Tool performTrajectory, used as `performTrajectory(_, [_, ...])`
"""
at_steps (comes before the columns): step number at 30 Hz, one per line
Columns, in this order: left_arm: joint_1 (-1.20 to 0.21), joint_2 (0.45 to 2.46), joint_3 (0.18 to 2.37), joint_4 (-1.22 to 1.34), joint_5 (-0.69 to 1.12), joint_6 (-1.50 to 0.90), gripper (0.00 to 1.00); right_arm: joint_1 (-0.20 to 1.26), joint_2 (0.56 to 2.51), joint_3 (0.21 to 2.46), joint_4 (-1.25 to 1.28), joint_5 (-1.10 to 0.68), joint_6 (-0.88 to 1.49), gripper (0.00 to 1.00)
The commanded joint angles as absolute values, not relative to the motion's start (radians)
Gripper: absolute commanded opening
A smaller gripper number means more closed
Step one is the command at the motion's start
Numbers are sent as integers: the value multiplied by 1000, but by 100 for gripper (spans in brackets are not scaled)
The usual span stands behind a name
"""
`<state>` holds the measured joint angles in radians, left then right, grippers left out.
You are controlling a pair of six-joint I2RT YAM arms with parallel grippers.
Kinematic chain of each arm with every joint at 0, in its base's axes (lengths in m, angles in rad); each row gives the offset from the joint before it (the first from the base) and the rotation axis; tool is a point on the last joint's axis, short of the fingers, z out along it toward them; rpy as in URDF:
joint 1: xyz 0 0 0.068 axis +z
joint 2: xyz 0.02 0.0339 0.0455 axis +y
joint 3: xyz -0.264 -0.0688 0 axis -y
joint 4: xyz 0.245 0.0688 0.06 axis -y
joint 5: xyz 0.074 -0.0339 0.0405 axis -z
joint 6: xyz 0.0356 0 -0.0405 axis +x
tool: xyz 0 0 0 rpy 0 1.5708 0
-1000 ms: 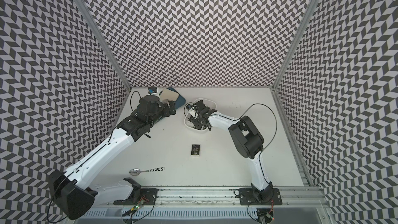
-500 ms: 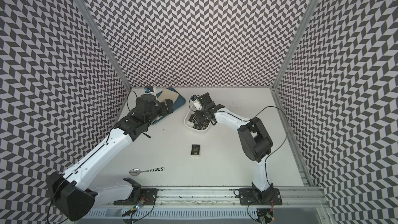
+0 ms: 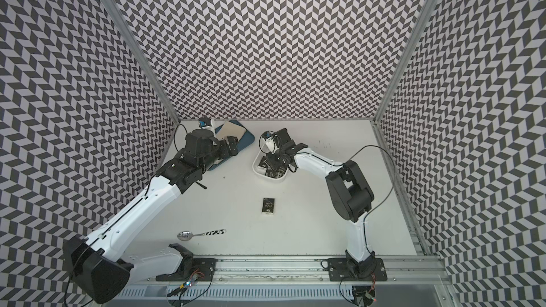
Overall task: Take the pocket tissues out of the storage box
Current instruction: Pick up the pocket tissues from the storage box, then place the pocket tissues at the center of the board.
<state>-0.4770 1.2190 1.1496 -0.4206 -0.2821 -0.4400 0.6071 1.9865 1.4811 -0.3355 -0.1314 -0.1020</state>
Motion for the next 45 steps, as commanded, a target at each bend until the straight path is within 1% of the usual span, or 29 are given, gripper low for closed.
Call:
performTrajectory(1, [-474,1199,1164,-410,-268,-443,99,624,2021,1459,-298,-135,-80,35])
performTrajectory(5, [-474,1201,1158,-404,-265,-446,99,638,2053,1474,-318,-101,-81,37])
performTrajectory(7, [-474,1204,1158,-402,-259,-449,99,644,2066,1481,-321,-76,-76,44])
performTrajectory(9, [-474,1206,1157,-399,-252,-451,99,651,2075,1482,-315,-54,-72,47])
performTrajectory(13, [-473,1207,1152,-397,-247,-451,99,658,2102,1490,-313,-20,-63,48])
performTrajectory(15, [-474,1205,1155,-397,-249,-449,99,661,2117,1497,-316,3,-61,44])
performTrajectory(20, [-474,1195,1158,-402,-252,-445,99,664,2119,1481,-292,34,-61,25])
performTrajectory(24, [-473,1190,1161,-403,-253,-446,99,663,2088,1469,-269,31,-53,19])
performTrajectory(27, [-474,1192,1166,-406,-250,-449,99,663,2056,1469,-256,18,-45,16])
performTrajectory(37, [-474,1205,1166,-413,-253,-448,99,654,1940,1462,-255,-39,24,13])
performTrajectory(41, [-473,1208,1162,-412,-262,-443,99,649,1851,1414,-277,-62,75,12])
performTrajectory(45, [-474,1225,1151,-405,-268,-438,99,649,1714,1306,-288,-94,140,12])
